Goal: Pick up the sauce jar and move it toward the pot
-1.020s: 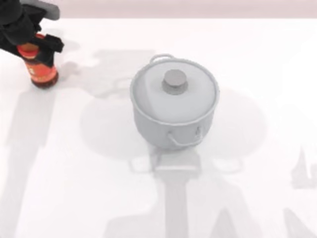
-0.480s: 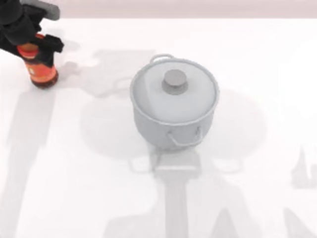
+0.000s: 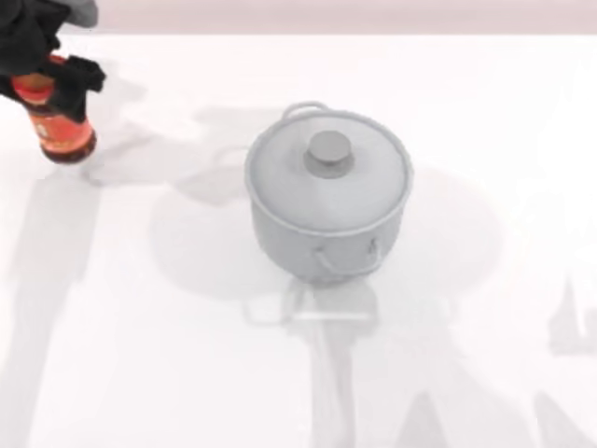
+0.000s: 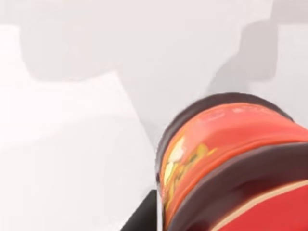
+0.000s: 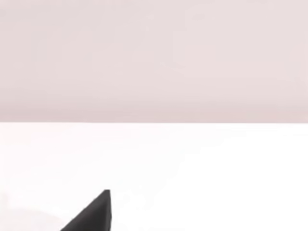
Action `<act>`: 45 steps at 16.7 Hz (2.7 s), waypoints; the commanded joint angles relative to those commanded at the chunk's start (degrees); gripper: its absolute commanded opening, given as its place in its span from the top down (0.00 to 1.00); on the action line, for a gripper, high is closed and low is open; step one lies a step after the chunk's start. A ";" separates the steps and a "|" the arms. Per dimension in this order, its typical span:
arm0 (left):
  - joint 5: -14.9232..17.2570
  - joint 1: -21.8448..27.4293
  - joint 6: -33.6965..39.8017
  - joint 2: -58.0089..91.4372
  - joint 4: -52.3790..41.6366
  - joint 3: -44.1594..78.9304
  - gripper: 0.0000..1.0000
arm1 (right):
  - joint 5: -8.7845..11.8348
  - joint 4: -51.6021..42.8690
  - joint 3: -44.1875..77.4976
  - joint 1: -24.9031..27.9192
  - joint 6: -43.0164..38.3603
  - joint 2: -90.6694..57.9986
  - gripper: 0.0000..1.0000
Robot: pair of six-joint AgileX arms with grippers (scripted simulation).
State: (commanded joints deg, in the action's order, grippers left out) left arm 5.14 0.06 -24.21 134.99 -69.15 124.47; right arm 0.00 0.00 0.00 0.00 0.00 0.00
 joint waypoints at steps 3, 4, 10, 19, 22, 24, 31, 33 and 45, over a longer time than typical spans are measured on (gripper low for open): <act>-0.05 -0.36 -0.13 -10.35 -1.22 -8.31 1.00 | 0.00 0.00 0.00 0.00 0.00 0.00 0.00; -0.04 -0.49 -0.16 -13.23 -1.60 -10.85 1.00 | 0.00 0.00 0.00 0.00 0.00 0.00 0.00; -0.03 -0.85 -0.19 -18.72 -2.50 -16.10 1.00 | 0.00 0.00 0.00 0.00 0.00 0.00 0.00; -3.71 6.64 15.85 -19.32 2.53 -21.58 1.00 | 0.00 0.00 0.00 0.00 0.00 0.00 0.00; -5.98 11.51 27.38 -19.80 5.70 -25.66 1.00 | 0.00 0.00 0.00 0.00 0.00 0.00 0.00; -7.36 14.47 34.20 -20.25 7.77 -28.11 1.00 | 0.00 0.00 0.00 0.00 0.00 0.00 0.00; -9.15 18.14 41.41 -21.11 10.64 -31.11 1.00 | 0.00 0.00 0.00 0.00 0.00 0.00 0.00; -9.06 17.81 41.29 -20.82 10.72 -31.13 1.00 | 0.00 0.00 0.00 0.00 0.00 0.00 0.00; -9.04 17.71 40.94 -17.47 20.45 -37.23 0.92 | 0.00 0.00 0.00 0.00 0.00 0.00 0.00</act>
State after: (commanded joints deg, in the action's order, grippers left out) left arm -3.89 17.78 16.73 117.52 -48.69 87.24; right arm 0.00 0.00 0.00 0.00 0.00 0.00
